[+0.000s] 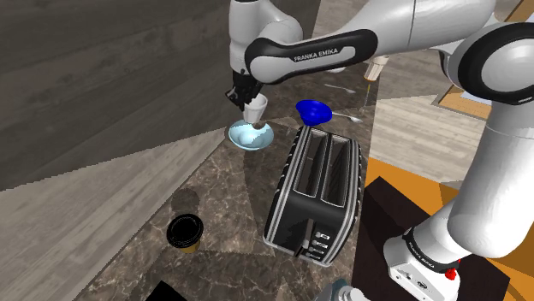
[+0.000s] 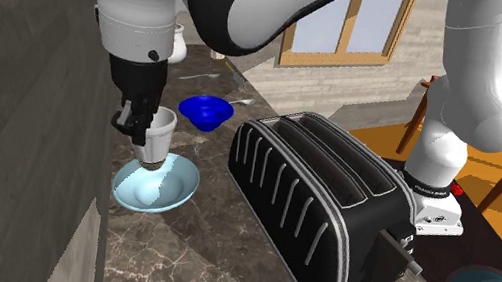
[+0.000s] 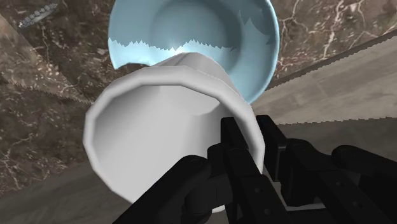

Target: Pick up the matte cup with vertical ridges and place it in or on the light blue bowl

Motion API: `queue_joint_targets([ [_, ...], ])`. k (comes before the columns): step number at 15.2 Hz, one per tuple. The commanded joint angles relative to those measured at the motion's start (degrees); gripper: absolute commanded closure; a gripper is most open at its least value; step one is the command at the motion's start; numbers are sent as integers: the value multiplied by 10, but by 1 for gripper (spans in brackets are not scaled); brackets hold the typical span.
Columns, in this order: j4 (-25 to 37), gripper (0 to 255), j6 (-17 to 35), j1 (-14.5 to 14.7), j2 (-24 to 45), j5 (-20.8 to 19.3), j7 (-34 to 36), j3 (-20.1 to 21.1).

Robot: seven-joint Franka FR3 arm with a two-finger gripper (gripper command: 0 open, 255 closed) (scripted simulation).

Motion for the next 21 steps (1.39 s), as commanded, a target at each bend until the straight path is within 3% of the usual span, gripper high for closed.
queue_joint_targets([
  [1,-10,255,14,0,5,-5,5,-2],
  [11,-46,255,74,4,34,-30,30,-14],
  [19,-46,255,74,4,34,-29,30,-14],
  [20,-46,0,74,4,34,-29,30,-14],
  [21,-46,0,74,4,34,-29,30,-14],
])
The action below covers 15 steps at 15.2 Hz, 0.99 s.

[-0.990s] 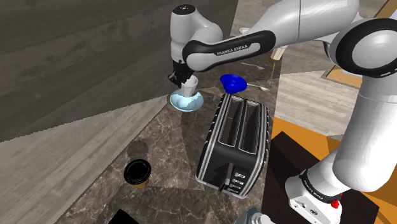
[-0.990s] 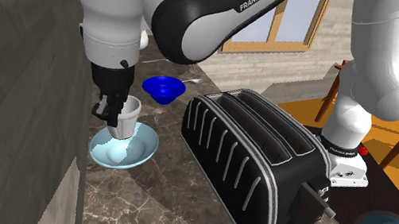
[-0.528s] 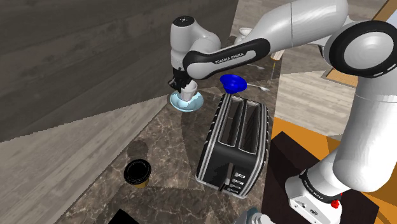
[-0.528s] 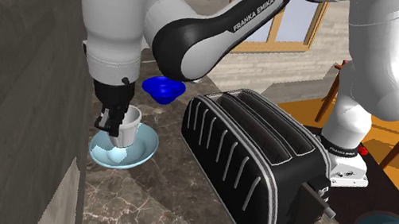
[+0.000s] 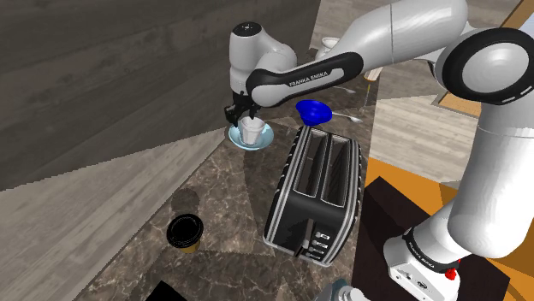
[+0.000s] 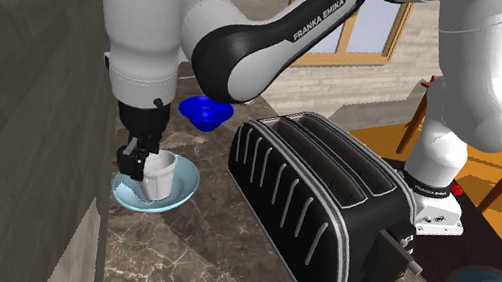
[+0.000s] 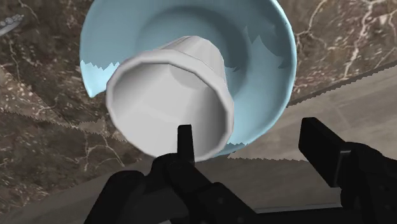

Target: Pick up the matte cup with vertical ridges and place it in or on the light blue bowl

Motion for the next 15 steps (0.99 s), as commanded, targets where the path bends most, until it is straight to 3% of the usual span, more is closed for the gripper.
queue_joint_targets([
  [1,0,0,0,0,0,0,0,0],
  [4,0,0,0,0,0,0,0,0],
  [8,16,0,-50,-2,-38,25,-14,15],
  [15,16,0,-50,-2,-38,25,-14,15],
])
